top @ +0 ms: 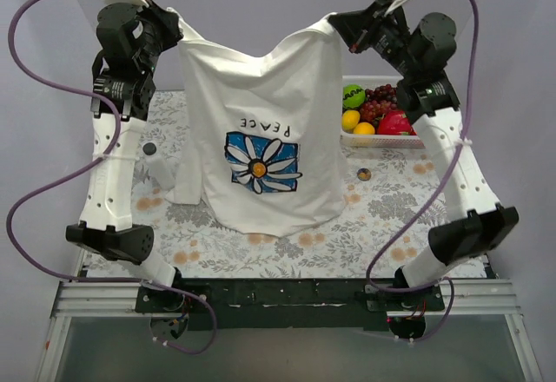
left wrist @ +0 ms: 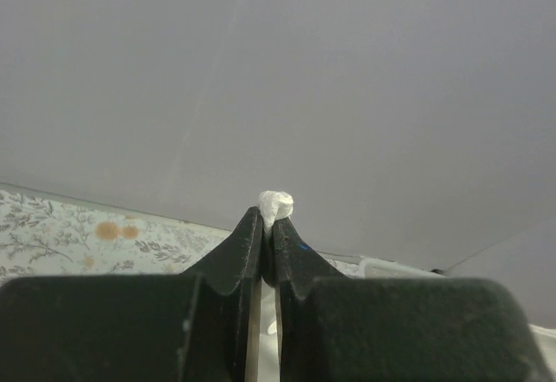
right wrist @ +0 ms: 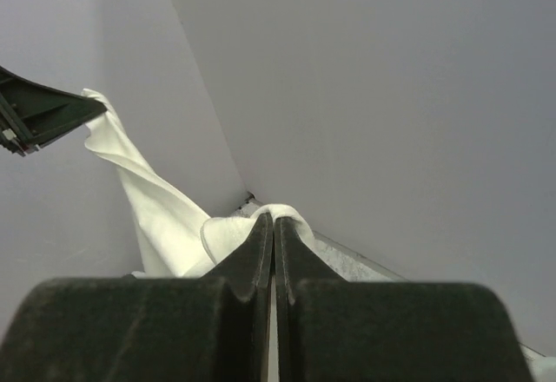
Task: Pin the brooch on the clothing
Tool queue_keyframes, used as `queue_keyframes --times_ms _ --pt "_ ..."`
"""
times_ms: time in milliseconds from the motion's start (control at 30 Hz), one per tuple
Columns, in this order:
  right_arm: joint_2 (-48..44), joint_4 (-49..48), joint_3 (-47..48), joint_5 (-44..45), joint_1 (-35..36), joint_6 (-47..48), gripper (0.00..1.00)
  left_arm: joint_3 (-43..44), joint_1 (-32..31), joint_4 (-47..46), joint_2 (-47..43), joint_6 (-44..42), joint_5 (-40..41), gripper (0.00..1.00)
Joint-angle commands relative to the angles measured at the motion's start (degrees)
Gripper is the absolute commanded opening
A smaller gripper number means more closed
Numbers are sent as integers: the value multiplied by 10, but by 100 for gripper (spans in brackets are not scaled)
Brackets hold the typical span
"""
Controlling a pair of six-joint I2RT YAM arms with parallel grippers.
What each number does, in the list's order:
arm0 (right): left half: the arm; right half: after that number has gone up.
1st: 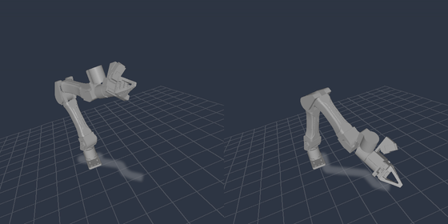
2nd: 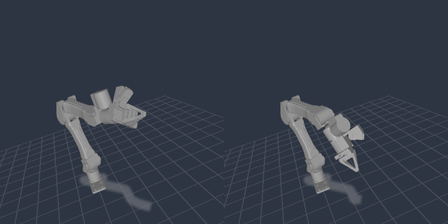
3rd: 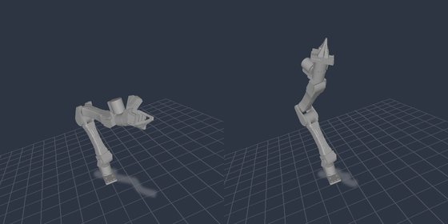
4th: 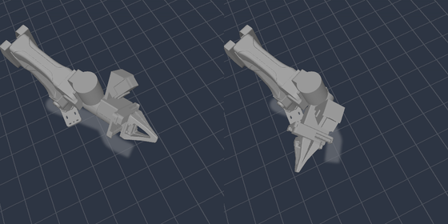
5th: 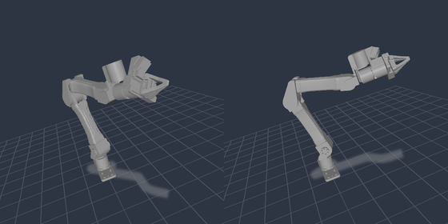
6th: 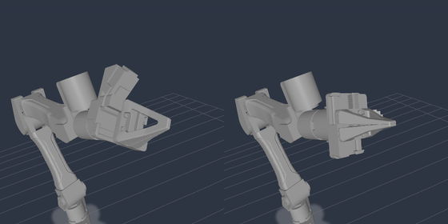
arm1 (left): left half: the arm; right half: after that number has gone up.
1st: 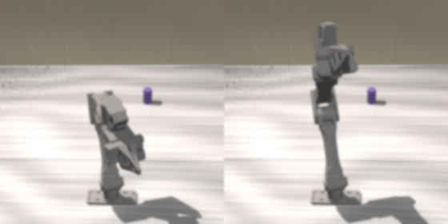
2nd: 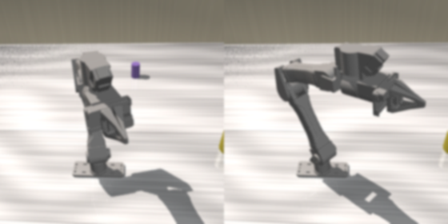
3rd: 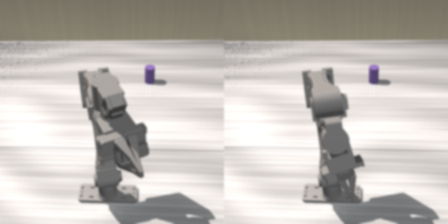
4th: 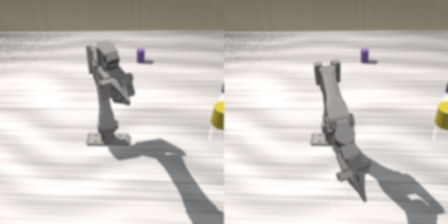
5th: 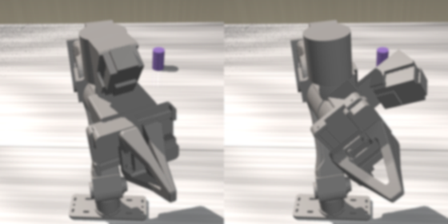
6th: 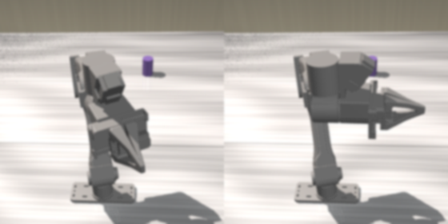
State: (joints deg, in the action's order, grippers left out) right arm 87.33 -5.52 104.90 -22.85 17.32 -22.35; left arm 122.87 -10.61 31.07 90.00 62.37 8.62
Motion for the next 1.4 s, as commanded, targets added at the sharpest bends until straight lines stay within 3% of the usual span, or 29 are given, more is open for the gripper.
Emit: queue_keyframes --times_ms 0,133,200,333,500,600,867,1167,1367 --pt "87 -64 130 -11 -10 -26 1 43 36 -51 32 5 -14 0" --pt "208 -72 283 -24 -26 -70 1 163 66 -51 104 5 -22 0" --pt "222 -94 314 -13 -30 -73 1 164 77 -92 109 10 -38 0" --pt "191 -185 264 21 -34 -48 1 136 96 -149 92 18 -51 0" --pt "154 -187 204 9 -55 -42 1 61 96 -167 42 13 -30 0" --pt "106 -207 102 -5 -59 -43 1 -74 96 -209 -8 20 -38 0" --pt "-94 -289 -369 28 -62 -43 1 -393 96 -223 -168 70 -27 0" --pt "-232 -147 -639 -3 -60 -47 1 -661 96 -123 -281 163 -104 0" --pt "-277 -25 -748 -18 -60 -41 1 -729 96 0 -301 200 -123 0"
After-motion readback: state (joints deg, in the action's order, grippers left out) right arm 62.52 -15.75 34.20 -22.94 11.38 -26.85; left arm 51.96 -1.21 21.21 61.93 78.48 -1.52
